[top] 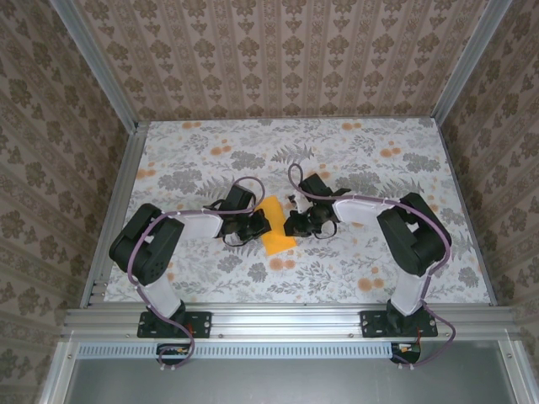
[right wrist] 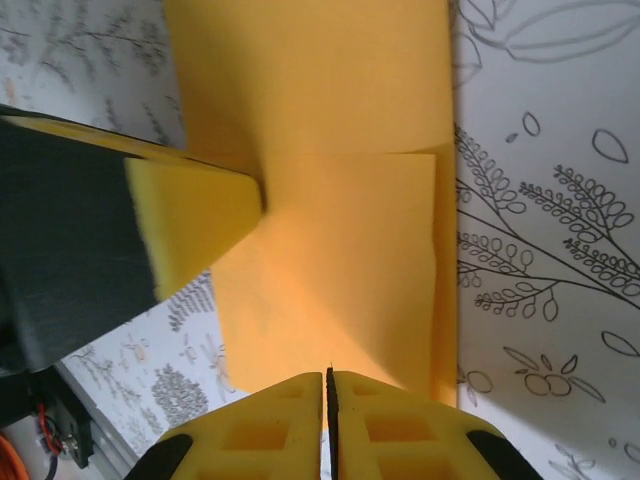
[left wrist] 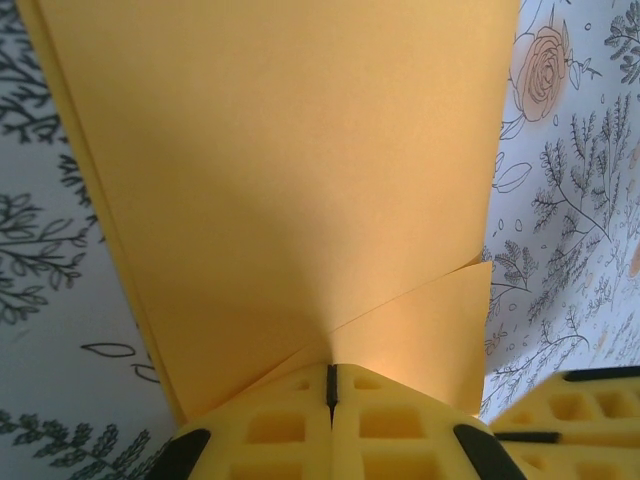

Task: Fold a paper plane with a square sheet of paper (pick it up from the middle)
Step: Fold the triangle a second time at the center of the table.

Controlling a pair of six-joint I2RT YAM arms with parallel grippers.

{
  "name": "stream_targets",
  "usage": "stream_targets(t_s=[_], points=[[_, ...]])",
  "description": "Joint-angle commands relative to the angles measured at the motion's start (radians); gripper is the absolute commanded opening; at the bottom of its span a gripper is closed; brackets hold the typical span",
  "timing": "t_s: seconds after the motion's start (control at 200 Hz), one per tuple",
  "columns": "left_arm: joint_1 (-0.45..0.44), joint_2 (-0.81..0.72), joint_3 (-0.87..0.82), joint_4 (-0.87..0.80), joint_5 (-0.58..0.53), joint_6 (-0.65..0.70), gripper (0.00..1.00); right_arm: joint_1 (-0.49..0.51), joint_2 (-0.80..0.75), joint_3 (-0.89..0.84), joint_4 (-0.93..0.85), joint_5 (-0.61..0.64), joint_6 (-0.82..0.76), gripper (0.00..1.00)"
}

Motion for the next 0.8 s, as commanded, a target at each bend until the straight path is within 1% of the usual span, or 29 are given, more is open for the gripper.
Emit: stream_targets(t_s=[0.0, 0.225, 0.35, 0.455, 0.595, 0.795], points=[[0.002, 0.025, 0.006, -0.079, -0.041, 0.027, 0.01, 0.006, 0.034, -0.002, -0.038, 0.031, 0.004, 0.11], [-0.014, -0.026, 0.033, -0.066, -0.020, 0.029, 0.04, 0.006, 0.051, -0.029, -0.068, 0.084, -0.002, 0.10], [-0.037, -0.048, 0.031, -0.010, 0.010, -0.015, 0.06, 0.007, 0.056, -0.035, -0.062, 0.083, 0.007, 0.09], [-0.061, -0.042, 0.031, 0.026, 0.028, -0.046, 0.05, 0.006, 0.062, -0.036, -0.054, 0.084, 0.011, 0.09], [-0.089, -0.015, 0.044, 0.007, 0.018, -0.056, 0.05, 0.006, 0.067, -0.035, -0.053, 0.086, 0.014, 0.09], [-0.099, 0.036, 0.041, 0.014, 0.011, -0.073, 0.05, 0.006, 0.070, -0.036, -0.057, 0.089, 0.015, 0.08]])
